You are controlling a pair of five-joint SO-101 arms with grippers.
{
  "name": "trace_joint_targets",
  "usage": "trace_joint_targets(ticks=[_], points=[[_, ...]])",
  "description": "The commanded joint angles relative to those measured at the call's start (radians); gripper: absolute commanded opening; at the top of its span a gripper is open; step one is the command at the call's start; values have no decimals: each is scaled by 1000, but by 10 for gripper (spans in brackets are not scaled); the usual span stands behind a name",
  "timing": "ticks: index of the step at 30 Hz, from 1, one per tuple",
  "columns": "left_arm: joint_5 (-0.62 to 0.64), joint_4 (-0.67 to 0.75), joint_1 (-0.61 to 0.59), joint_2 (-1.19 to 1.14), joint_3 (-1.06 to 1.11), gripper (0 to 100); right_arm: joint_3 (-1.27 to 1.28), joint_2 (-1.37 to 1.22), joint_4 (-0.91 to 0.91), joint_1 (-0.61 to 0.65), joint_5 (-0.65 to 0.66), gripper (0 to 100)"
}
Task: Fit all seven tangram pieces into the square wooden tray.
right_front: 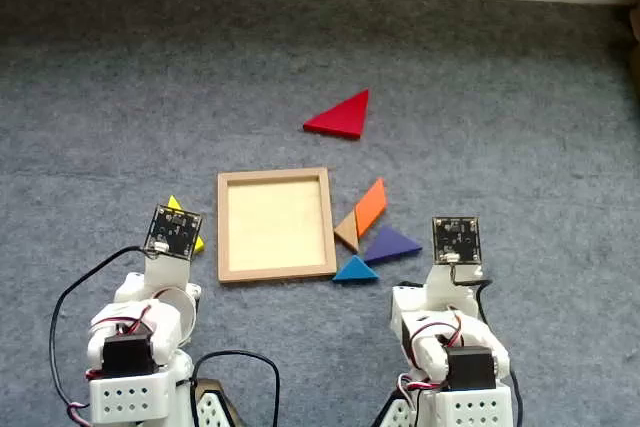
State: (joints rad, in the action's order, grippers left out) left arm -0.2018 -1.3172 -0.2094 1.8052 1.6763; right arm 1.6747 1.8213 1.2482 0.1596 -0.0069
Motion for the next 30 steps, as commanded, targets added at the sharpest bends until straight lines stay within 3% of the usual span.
trace_joint_targets(ticks=[1,30], points=[[6,-5,-18,10,19,23,124,16,4,-16,9,5],[6,-5,-18,10,19,23,124,16,4,-16,9,5]])
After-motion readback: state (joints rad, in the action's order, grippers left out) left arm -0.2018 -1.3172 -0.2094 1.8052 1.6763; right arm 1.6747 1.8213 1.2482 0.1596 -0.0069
